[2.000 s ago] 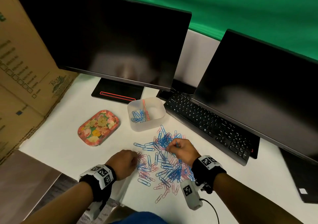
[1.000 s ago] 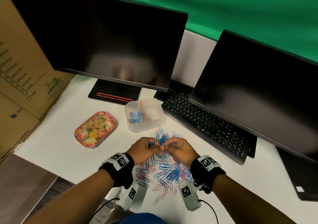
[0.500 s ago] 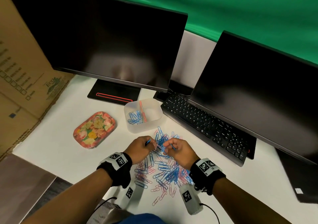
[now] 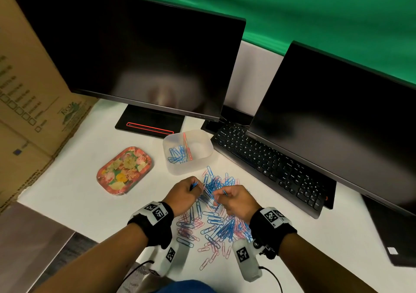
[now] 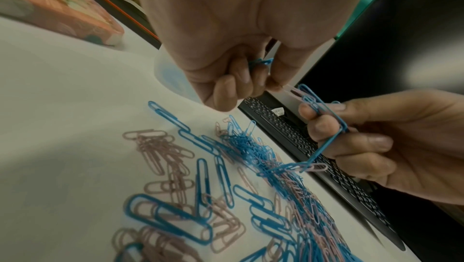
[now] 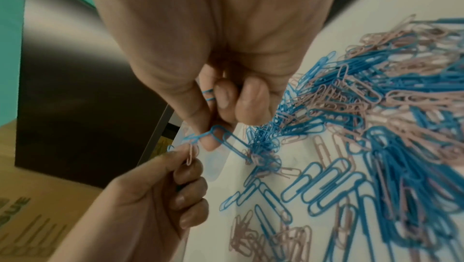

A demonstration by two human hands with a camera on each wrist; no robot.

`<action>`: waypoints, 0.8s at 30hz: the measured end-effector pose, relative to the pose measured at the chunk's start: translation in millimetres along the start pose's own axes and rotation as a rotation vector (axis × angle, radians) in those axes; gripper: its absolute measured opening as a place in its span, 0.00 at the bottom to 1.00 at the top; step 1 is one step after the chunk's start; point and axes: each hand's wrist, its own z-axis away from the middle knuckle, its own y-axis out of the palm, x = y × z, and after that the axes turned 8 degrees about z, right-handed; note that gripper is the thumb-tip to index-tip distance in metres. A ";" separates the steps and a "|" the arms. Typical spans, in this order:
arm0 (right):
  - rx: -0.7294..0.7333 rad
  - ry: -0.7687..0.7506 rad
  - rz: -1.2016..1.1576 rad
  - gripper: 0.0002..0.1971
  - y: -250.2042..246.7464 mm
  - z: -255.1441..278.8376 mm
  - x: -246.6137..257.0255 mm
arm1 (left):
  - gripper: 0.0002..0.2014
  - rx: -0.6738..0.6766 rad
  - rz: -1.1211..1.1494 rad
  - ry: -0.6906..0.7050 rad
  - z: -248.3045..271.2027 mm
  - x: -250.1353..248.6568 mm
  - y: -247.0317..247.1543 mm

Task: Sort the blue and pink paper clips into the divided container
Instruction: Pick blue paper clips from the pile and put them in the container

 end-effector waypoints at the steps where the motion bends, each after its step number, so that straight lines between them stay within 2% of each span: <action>1: 0.029 0.034 -0.047 0.04 -0.1 -0.3 0.8 | 0.08 -0.013 0.000 0.004 -0.1 0.1 1.3; 9: 0.132 0.119 -0.223 0.02 -8.8 1.6 4.2 | 0.08 -0.045 -0.019 0.007 -1.2 4.1 9.8; 17: 0.202 0.150 -0.188 0.10 -5.3 2.7 11.5 | 0.07 -0.052 -0.072 0.009 -0.3 6.4 19.3; 21: 0.140 0.139 -0.027 0.11 -3.5 3.6 15.8 | 0.08 -0.056 -0.096 -0.003 -0.9 8.7 22.0; 24: 0.130 -0.009 0.249 0.07 -0.9 8.4 21.5 | 0.09 -0.090 -0.109 -0.006 -0.6 10.0 22.0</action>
